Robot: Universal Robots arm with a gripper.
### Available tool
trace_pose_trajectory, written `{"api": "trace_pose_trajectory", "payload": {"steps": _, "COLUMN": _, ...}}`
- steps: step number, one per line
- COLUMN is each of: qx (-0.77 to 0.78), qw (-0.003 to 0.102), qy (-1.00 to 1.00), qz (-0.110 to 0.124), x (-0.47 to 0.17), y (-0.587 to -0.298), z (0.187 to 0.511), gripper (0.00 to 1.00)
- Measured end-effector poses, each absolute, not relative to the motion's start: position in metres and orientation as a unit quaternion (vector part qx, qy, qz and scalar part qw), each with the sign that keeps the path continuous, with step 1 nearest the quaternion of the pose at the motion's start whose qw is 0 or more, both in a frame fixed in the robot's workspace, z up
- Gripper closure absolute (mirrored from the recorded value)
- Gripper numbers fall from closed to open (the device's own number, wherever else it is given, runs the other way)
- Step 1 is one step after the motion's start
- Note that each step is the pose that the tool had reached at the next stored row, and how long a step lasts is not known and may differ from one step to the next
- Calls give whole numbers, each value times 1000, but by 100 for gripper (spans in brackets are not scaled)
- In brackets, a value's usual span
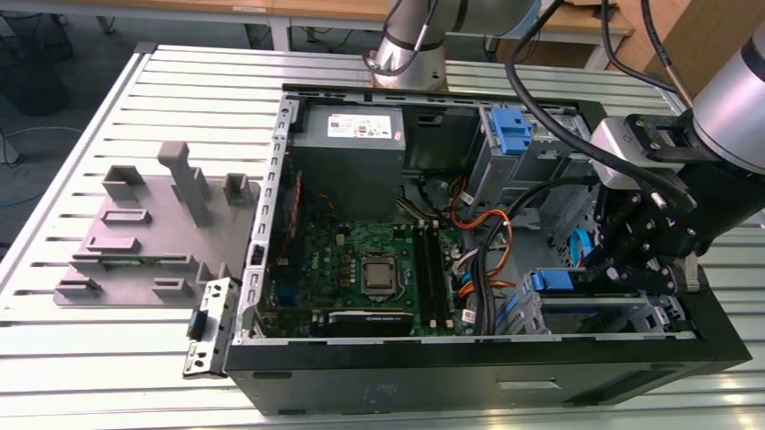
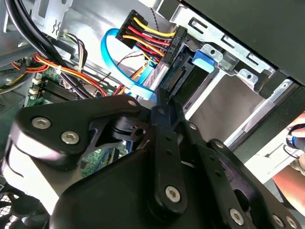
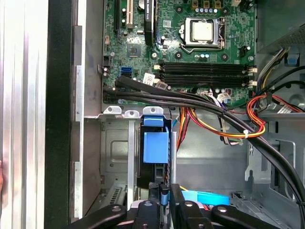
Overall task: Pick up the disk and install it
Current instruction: 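Insert the first disk wire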
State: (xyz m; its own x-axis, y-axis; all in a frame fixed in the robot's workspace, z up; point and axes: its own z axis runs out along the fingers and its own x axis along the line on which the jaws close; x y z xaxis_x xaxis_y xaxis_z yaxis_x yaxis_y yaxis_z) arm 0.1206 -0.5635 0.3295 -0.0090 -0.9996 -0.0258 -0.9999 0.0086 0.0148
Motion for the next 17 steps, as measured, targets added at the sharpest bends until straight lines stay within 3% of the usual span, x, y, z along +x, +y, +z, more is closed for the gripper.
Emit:
{"api": "trace_pose_trajectory", "payload": {"steps": 1, "qx": -704, "qw": 4, "qy": 710, "qz": 14, "x": 121, "y": -564, "z": 330, "gripper": 76}}
{"api": "trace_pose_trajectory", "payload": {"steps": 17, "qx": -704, "qw": 4, "qy": 710, "qz": 14, "x": 121, "y": -563, "z": 352, "gripper": 76}}
